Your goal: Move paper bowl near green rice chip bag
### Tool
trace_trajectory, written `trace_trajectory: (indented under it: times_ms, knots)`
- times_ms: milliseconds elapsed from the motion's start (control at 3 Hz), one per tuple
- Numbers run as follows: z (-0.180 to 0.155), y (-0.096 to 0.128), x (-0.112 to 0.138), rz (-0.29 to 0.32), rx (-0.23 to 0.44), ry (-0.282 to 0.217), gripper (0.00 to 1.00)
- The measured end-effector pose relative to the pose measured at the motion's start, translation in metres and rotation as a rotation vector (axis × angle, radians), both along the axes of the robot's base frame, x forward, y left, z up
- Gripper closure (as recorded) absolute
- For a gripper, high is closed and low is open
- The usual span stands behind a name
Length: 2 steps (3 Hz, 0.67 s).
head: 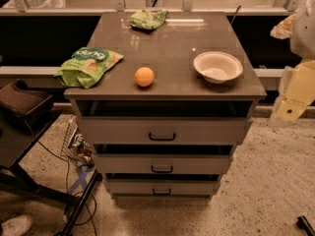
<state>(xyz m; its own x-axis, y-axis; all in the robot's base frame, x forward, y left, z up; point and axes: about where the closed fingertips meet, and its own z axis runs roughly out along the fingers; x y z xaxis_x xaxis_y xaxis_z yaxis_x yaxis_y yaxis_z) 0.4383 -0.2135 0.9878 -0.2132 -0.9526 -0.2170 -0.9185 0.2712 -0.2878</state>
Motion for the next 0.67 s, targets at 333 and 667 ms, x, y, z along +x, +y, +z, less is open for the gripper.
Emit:
trace_trajectory:
  times_ms: [333,667]
  knots:
    - [0.0,0.0,0.0,0.0,0.0,0.0,0.0]
    - [-0.002,-0.001,0.01,0.003,-0.011,-0.061,0.0]
